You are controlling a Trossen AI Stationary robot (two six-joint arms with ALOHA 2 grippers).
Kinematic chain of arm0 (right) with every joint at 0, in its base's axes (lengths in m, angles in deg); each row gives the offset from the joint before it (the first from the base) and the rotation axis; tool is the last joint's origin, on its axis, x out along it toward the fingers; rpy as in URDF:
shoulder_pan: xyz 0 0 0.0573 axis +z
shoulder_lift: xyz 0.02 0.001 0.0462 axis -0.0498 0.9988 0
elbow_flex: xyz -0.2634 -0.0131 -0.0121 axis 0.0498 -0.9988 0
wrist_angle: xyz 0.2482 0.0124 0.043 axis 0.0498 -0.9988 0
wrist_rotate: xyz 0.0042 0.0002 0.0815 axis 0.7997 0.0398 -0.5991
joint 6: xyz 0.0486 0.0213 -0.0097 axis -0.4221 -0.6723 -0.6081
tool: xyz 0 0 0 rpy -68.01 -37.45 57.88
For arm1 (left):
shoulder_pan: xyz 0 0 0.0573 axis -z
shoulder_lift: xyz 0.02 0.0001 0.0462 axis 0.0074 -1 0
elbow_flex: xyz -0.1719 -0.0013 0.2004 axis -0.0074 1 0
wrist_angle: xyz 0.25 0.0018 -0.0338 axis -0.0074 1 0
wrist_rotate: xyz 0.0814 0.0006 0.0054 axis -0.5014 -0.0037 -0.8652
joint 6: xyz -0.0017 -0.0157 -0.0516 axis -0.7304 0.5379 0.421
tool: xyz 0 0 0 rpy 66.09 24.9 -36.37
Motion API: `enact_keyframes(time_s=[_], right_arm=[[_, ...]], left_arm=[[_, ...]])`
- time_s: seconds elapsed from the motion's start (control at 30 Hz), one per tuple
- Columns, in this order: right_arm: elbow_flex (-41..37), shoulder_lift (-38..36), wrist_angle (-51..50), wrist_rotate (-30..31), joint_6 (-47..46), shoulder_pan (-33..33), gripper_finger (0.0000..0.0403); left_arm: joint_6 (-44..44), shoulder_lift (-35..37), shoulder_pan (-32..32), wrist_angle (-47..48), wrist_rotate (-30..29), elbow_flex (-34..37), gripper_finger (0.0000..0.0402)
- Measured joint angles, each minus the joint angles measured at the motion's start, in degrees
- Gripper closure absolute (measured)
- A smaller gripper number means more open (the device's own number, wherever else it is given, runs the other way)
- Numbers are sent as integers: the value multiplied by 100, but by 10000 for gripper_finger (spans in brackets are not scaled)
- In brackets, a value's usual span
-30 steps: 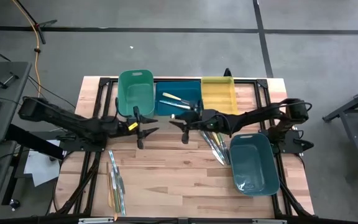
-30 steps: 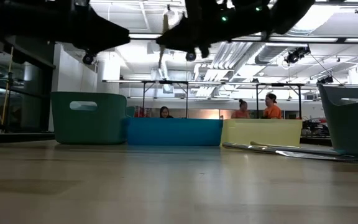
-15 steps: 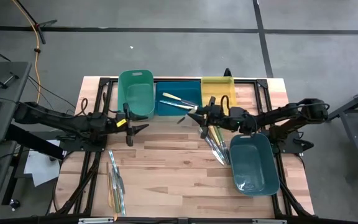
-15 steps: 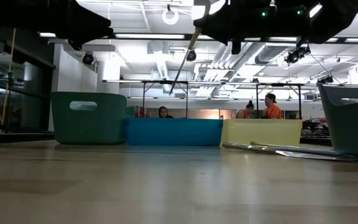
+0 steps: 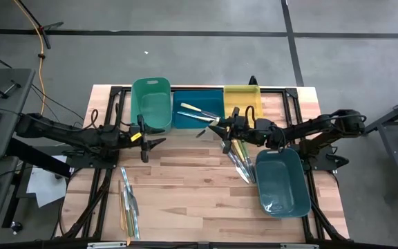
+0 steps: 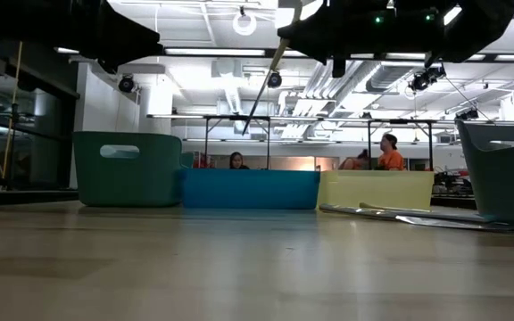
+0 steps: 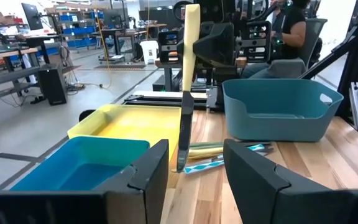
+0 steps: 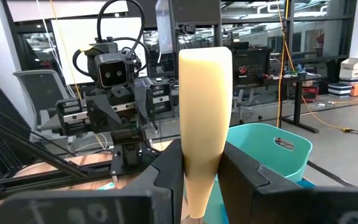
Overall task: Sort silverware by color (type)
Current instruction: Put the yellow knife into the blue bin
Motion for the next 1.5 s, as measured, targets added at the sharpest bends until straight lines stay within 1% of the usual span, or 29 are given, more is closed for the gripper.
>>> enact_keyframes(time_s=[0.2,0.33,0.47,0.6,0.77,0.87,0.97,1.07,1.17,1.3,1.4,1.5], right_arm=[[0,1,0,32,0,0,335],[53,2,-229,645,0,31,335],[603,51,-1169,1070,135,22,335],[1650,288,-2401,1221,611,-125,335],[3508,941,-4752,1305,926,-586,335],[4776,1548,-6269,1242,953,-913,335],[6034,2273,-7793,1051,910,-1211,335],[7105,3062,-9007,879,888,-1432,335],[7939,3819,-9785,826,888,-1569,335],[8728,4680,-10515,533,788,-1684,335],[9154,5147,-10752,381,722,-1731,335],[9413,5470,-10810,184,608,-1758,335]], left_arm=[[1,0,-2,82,0,0,257],[97,0,0,76,1,0,257],[152,7,0,-121,2,-7,257],[152,0,0,-105,2,-7,257],[154,0,0,-103,3,-7,257],[154,0,0,-97,4,-7,257],[152,0,0,-69,4,-7,257],[152,0,0,-66,4,-7,257],[152,0,0,-61,4,-7,257],[152,0,0,-55,4,-7,257],[152,0,0,-55,5,-7,257],[154,0,0,-56,5,-7,257]])
